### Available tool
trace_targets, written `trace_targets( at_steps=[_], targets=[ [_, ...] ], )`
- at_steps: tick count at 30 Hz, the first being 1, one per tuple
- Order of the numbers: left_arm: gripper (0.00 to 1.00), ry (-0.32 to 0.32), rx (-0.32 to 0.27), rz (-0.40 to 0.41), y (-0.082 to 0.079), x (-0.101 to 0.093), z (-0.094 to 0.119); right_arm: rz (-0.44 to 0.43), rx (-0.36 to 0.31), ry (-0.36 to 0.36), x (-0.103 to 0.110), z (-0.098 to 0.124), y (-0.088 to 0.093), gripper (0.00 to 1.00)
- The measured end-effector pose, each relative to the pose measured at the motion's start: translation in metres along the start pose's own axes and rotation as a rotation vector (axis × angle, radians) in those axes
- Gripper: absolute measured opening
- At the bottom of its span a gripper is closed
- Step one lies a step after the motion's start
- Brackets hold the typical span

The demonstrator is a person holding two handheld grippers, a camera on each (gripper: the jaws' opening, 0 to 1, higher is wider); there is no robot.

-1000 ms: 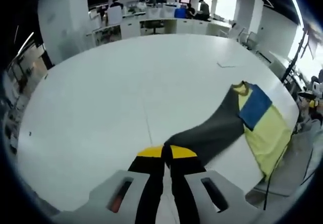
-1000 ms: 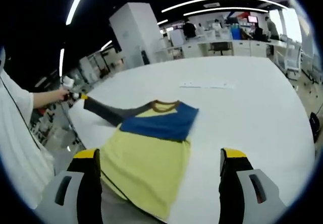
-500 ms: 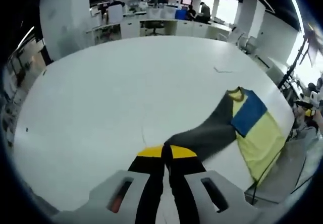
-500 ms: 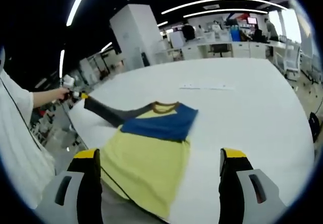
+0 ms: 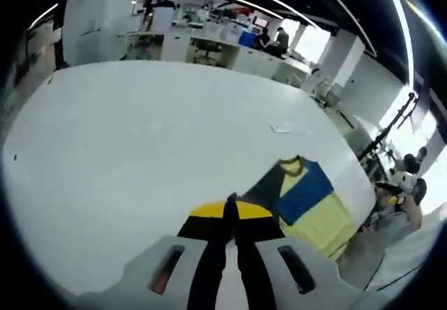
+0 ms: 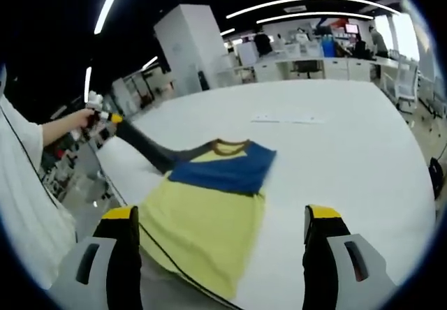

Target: Fold the garment on the visible template until the final outline fits inside the template.

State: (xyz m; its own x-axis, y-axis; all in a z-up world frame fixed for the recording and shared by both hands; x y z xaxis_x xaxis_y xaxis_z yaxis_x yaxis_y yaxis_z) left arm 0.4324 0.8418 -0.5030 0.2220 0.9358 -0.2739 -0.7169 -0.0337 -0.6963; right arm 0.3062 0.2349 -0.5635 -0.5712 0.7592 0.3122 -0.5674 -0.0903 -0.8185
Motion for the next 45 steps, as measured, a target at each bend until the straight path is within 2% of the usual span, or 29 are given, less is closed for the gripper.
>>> trace_targets(
  at_steps=[9, 16, 23, 38, 45],
  targets=[
    [0.00, 0.117, -0.050, -0.031, -0.033, -0.065, 0.003, -0.004, -0.016, 0.012, -0.004, 0.008, -0.001, 0.97],
    [0.00, 0.206, -0.065, -0.042, -0.042, -0.110, 0.001, -0.004, -0.008, 0.006, -0.001, 0.009, 0.003, 0.97],
    [0.00, 0.269, -0.072, -0.033, -0.046, -0.136, -0.006, -0.001, -0.013, 0.011, 0.000, 0.015, 0.004, 0.97],
    [0.00, 0.355, -0.070, -0.084, -0.053, -0.197, -0.014, -0.022, -0.027, 0.030, -0.002, 0.030, 0.013, 0.97],
    [0.00, 0.388, -0.065, -0.096, -0.055, -0.217, -0.018, -0.024, -0.027, 0.030, -0.001, 0.033, 0.016, 0.97]
  ],
)
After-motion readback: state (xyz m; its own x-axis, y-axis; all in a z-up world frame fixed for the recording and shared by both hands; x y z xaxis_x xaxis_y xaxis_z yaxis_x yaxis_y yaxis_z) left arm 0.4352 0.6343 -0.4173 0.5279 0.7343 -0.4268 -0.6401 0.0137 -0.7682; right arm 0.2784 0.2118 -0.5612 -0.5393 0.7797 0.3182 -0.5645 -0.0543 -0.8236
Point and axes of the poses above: the point that each gripper's makers call its tool centre point, and the gripper's own axes: z roughly backward along the fingers, x roughly to its left, y roughly out of its underside, the point moved 4 cm from there along z, roughly backward along the fingers, and after that the axes turned 3 degrees about -y, right-handed, at the moved point
